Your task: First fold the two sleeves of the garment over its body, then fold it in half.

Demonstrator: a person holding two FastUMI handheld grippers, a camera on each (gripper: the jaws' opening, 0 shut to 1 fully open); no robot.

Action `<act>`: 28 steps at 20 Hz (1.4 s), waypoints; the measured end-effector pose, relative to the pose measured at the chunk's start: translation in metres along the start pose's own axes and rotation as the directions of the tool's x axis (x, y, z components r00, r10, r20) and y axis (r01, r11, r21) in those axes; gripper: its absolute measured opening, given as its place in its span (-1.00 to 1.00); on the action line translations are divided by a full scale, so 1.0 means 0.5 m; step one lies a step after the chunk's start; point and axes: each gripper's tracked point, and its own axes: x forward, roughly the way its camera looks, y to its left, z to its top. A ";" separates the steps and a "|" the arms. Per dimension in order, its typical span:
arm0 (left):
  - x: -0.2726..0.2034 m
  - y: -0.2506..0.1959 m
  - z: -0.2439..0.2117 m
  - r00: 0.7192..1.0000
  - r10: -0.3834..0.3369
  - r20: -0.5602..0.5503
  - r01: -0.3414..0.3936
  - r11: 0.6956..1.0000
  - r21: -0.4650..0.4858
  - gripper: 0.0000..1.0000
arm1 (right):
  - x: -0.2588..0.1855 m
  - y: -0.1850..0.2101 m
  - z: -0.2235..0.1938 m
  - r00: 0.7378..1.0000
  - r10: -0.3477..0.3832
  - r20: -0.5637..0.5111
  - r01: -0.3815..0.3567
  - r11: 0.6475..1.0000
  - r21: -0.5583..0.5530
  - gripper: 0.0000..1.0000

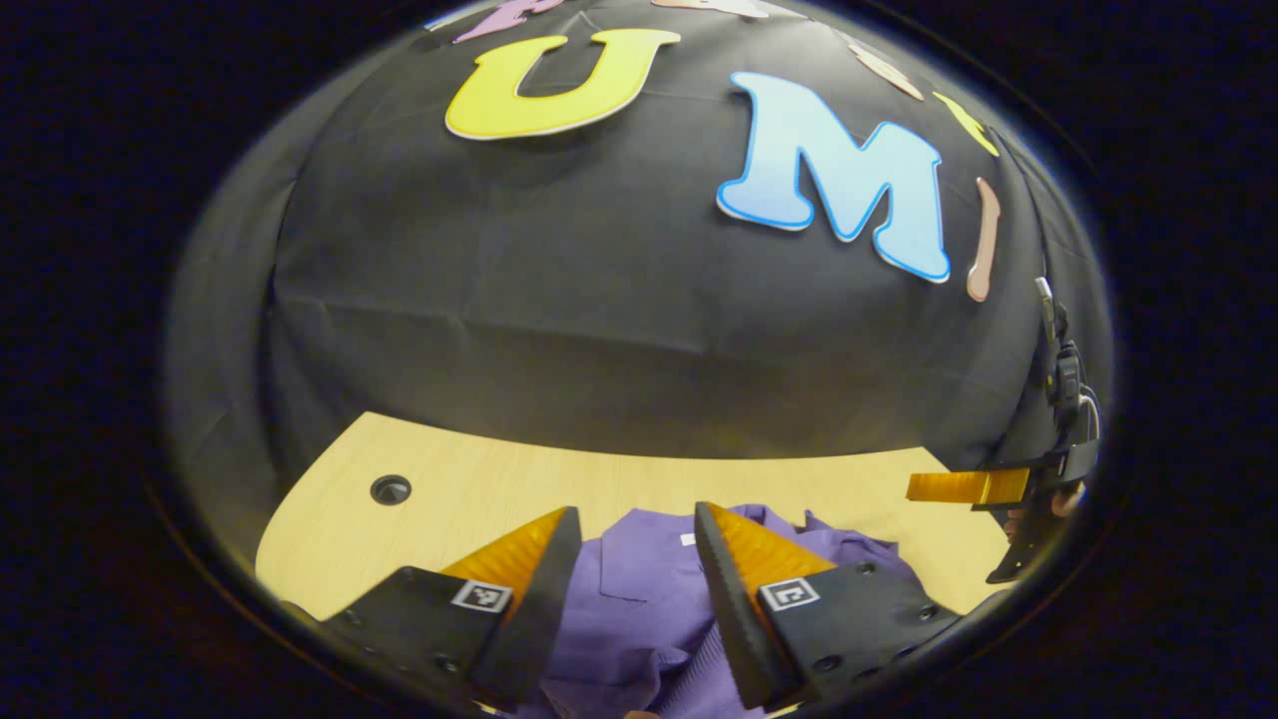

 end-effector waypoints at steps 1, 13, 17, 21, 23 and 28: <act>-0.020 0.000 0.012 1.000 0.000 0.019 0.000 1.000 0.013 0.53 | -0.028 0.001 0.006 1.000 -0.015 0.023 0.015 1.000 -0.009 0.88; -0.347 -0.004 0.105 0.976 -0.051 0.211 0.031 0.995 0.095 0.75 | -0.397 0.086 -0.044 0.961 -0.119 0.250 0.151 0.982 -0.116 0.88; -0.443 -0.032 0.101 0.965 -0.063 0.253 0.031 0.991 0.129 0.75 | -0.499 0.109 -0.063 0.933 -0.123 0.337 0.196 0.962 -0.191 0.87; -0.525 -0.068 0.099 0.951 -0.056 0.303 0.005 0.986 0.166 0.86 | -0.558 0.126 -0.071 0.920 -0.096 0.380 0.179 0.965 -0.190 0.87; -0.555 -0.085 0.091 0.950 -0.045 0.308 -0.003 0.988 0.155 0.86 | -0.580 0.126 -0.071 0.914 -0.086 0.397 0.176 0.965 -0.196 0.87; -0.592 -0.101 0.077 0.944 -0.004 0.329 -0.038 0.992 0.122 0.87 | -0.620 0.109 -0.085 0.896 -0.072 0.438 0.202 0.945 -0.257 0.87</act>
